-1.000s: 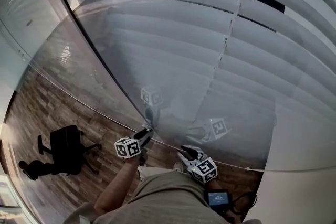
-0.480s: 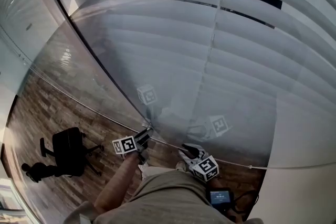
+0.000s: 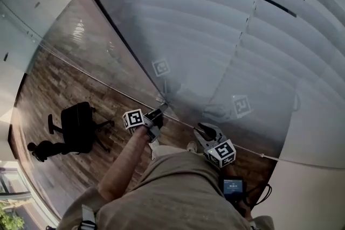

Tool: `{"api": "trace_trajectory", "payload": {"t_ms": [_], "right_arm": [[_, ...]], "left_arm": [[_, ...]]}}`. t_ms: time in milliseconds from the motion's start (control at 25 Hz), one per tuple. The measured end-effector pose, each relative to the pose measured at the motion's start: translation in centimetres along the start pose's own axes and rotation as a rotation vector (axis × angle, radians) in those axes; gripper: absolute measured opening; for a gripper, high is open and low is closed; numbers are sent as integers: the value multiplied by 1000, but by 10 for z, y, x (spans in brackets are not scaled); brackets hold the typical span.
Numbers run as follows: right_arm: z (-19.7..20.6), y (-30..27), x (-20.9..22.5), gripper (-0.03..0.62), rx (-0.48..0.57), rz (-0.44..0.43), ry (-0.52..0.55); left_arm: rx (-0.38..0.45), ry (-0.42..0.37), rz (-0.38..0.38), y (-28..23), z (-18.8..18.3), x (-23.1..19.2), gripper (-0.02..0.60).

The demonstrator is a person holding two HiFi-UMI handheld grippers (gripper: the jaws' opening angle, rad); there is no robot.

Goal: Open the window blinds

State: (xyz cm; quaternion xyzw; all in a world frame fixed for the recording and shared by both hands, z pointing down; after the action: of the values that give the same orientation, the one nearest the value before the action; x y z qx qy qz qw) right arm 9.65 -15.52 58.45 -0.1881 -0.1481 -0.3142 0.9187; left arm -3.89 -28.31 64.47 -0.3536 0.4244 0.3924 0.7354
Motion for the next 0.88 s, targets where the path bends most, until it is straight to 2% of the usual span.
{"api": "trace_trajectory", "payload": {"t_ms": [400,520,600,680,720,800,880], "right_arm": [[8,0,-1,103,-20,-6,-2],[10,0,-1,103,-21,-8,-9],[9,0,0,103,-16,-8,-9],[11,0,-1,103,-21,-10,-9],[12,0,-2,103,-21,-12,-11],[10,0,-5,103,-15,-14,-17],[7,1,-6,103,-10,-12,-22]], "left_arm": [[95,288,146,0,4,0,135],[111,354,183,0,6,-3,135],[112,365,205,-1,6,-3,135],[114,300,202,0,6,-2,135],[119,231,182,3,5,-1,135],[131,21,106,8,2,4,151],[102,-227,-11,11,1,6,229]]}}
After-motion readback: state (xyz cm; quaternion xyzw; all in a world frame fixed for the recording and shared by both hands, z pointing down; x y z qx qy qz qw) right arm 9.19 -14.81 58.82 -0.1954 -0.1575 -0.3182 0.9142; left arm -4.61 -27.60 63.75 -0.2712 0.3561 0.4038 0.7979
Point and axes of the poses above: the fingertips, and each gripper's own axes: y backward along the fingers, x to its right, z out of its underside, the point moved 1 cm from there along y, backward along the fingers, and after that the axes turned 10 degrees about -y, right-handed, at the moved point
